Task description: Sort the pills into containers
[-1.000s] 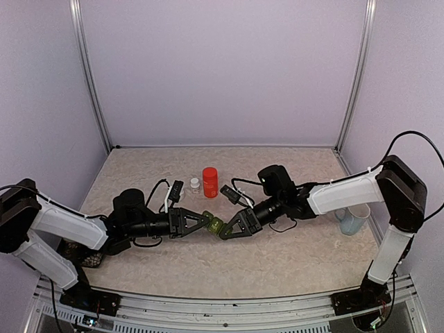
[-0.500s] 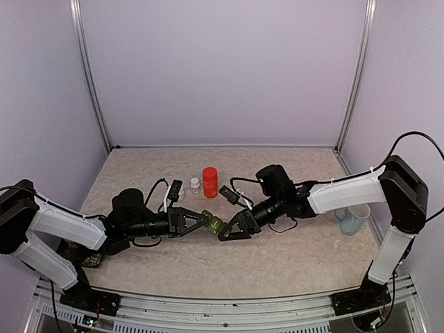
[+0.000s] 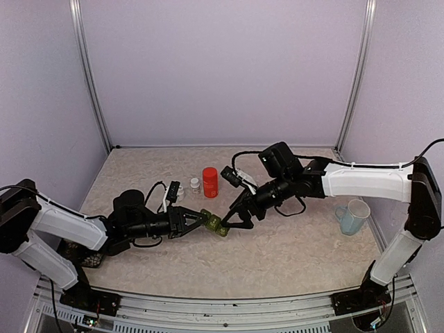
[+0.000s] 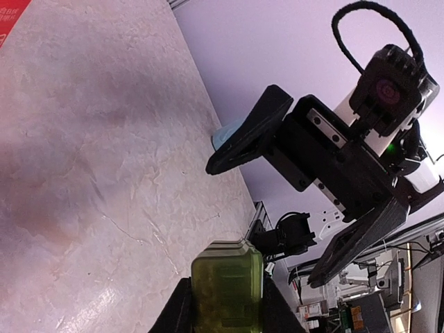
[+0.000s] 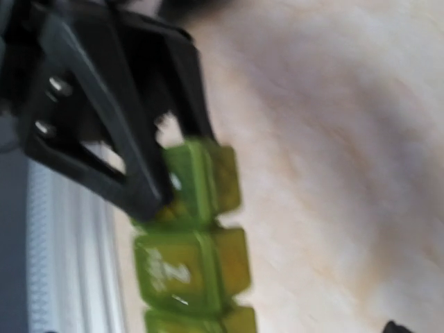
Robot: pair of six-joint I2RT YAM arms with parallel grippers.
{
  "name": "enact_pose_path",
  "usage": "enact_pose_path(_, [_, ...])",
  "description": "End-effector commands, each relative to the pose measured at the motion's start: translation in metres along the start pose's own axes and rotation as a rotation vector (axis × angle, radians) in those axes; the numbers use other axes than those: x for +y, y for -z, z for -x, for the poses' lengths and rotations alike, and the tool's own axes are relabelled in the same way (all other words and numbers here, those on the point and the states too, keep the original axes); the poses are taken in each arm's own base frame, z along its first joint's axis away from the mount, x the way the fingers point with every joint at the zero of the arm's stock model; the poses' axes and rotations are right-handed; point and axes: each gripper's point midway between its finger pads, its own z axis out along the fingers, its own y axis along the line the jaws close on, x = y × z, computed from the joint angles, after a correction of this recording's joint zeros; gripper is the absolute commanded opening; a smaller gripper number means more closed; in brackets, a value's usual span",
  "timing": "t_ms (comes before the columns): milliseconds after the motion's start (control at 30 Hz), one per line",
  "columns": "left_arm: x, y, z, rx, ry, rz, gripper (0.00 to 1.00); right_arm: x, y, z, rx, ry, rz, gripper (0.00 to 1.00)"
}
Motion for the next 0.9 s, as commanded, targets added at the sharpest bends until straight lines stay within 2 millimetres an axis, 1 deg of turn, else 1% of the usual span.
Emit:
enact_pose_path(0, [0.015, -0.001, 0.003, -0.035, 0.061, 0.037, 0.2, -0.007, 0.002, -0.018, 0.1, 0.09, -0.138, 1.0])
enact_pose_path(67, [0.018, -0.001, 0.005, -0.046, 0.082, 0.048, 0.2, -0.012, -0.001, -0.02, 0.12, 0.133, -0.209, 1.0])
enact_pose_path(200, [0.023, -0.001, 0.008, -0.08, 0.118, 0.061, 0.2, -0.016, -0.009, -0.023, 0.155, 0.201, -0.302, 1.0])
enact_pose_path(333, [0.024, 0.0, 0.011, -0.104, 0.142, 0.061, 0.2, -0.013, -0.018, -0.024, 0.179, 0.25, -0.341, 1.0])
enact_pose_path(400, [0.023, -0.001, 0.01, -0.105, 0.149, 0.053, 0.2, -0.015, -0.022, -0.023, 0.192, 0.274, -0.369, 1.0])
enact_pose_path(600, [0.023, -0.005, 0.007, -0.099, 0.162, 0.044, 0.2, -0.029, -0.034, -0.022, 0.236, 0.301, -0.437, 1.0])
enact_pose_path(700, [0.024, -0.005, 0.005, -0.099, 0.166, 0.045, 0.2, -0.029, -0.042, -0.022, 0.251, 0.319, -0.446, 1.0])
enact_pose_path(867, [0.027, -0.006, 0.004, -0.104, 0.172, 0.053, 0.2, -0.032, -0.051, -0.015, 0.257, 0.336, -0.471, 0.97])
